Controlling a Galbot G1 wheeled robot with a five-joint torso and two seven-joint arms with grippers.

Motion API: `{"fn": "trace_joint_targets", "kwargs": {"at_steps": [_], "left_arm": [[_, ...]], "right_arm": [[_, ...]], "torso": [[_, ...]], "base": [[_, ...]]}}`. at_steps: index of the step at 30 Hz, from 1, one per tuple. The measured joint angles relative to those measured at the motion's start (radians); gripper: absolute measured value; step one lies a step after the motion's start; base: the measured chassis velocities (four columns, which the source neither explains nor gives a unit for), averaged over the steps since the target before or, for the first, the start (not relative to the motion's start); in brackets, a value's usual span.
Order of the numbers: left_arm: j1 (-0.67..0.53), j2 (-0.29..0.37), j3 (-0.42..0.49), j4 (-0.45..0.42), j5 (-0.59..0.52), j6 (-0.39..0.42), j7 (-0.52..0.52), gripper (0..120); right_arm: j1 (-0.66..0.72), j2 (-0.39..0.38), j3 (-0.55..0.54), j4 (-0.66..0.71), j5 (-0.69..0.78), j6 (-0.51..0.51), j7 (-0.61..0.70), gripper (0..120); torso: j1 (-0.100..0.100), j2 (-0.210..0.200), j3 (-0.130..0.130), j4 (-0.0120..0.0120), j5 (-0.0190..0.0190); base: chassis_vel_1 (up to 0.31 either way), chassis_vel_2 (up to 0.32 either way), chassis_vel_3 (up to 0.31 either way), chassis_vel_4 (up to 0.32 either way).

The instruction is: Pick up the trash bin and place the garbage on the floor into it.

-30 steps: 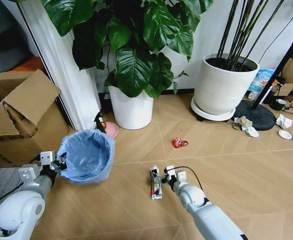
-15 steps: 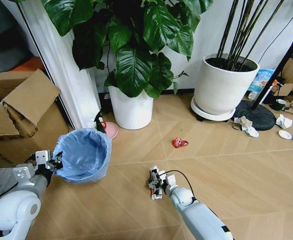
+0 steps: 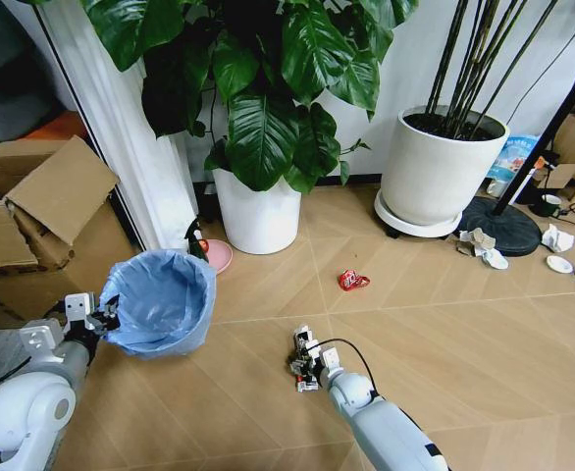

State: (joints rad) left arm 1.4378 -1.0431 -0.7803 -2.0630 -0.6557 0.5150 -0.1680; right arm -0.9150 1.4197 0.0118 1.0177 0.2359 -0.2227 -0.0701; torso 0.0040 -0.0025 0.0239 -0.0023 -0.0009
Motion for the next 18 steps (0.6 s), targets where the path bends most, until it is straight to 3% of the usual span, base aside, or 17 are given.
{"fn": "trace_joint_targets", "kwargs": {"at_steps": [10, 18], "left_arm": [[-0.002, 0.005, 0.001, -0.002, -0.004, 0.000, -0.004, 0], [-0.002, 0.005, 0.006, -0.002, -0.004, 0.001, -0.005, 0]], "right_arm": [[-0.001, 0.010, 0.010, -0.015, -0.010, 0.012, -0.023, 17], [-0.006, 0.006, 0.011, 0.002, -0.010, 0.014, -0.021, 4]], "torso": [[0.000, 0.000, 0.000, 0.0000, 0.0000], [0.000, 0.000, 0.000, 0.0001, 0.0001]], "base": [[0.000, 0.000, 0.000, 0.000], [0.000, 0.000, 0.000, 0.000]]}}
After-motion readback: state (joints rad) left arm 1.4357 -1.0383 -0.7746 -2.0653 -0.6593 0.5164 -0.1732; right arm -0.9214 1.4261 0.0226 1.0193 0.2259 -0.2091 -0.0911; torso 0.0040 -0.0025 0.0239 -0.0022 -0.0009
